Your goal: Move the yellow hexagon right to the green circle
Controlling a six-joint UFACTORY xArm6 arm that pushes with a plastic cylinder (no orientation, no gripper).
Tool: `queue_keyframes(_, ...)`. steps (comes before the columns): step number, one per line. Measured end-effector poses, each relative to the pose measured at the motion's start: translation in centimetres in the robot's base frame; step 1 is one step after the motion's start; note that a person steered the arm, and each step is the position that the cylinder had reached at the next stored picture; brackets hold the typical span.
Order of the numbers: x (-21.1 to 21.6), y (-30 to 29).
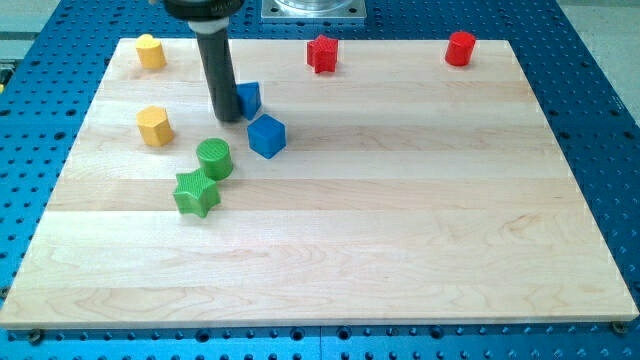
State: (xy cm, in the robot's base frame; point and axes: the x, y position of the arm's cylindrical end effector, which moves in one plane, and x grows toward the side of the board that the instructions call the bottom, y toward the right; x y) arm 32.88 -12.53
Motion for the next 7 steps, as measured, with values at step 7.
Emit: queue_keyframes(7,5.9,-3.0)
